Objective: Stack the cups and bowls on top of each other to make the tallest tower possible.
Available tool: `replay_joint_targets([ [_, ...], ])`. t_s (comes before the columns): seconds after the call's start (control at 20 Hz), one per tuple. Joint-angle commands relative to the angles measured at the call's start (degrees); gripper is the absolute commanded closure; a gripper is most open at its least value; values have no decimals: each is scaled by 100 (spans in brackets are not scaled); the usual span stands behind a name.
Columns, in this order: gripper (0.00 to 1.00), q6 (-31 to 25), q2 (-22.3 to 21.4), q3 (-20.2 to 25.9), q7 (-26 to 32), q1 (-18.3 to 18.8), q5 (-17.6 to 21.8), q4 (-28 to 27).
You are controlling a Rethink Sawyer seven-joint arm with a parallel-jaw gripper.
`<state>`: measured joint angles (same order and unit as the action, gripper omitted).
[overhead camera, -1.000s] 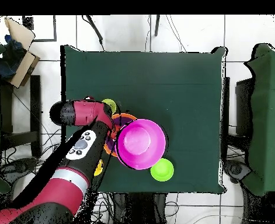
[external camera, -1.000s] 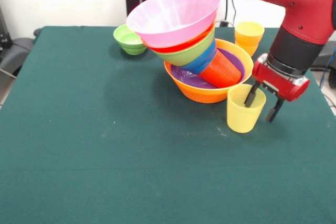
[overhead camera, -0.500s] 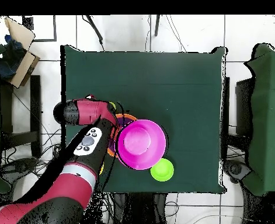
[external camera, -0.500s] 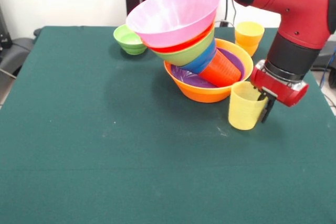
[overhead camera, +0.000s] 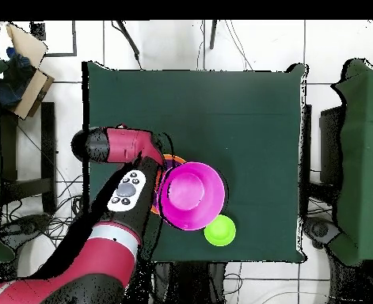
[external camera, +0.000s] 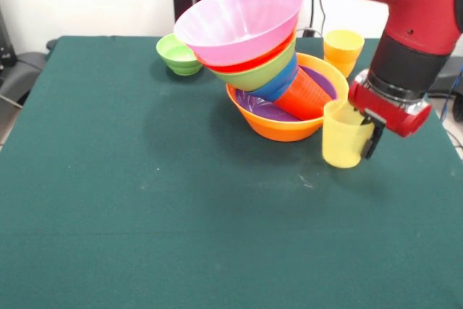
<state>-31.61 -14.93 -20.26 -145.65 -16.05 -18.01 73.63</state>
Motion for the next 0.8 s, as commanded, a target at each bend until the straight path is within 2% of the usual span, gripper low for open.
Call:
replay_joint_targets([
  [0.05,100,-1915,-877,935,536,380,122,-499],
  [0.5,100,-2710,-1345,1010,560,597,222,-768],
  [0.6,100,-2734,-1576,963,592,576,295,-553],
  [0.8,100,-2568,-2309,813,836,526,444,283],
])
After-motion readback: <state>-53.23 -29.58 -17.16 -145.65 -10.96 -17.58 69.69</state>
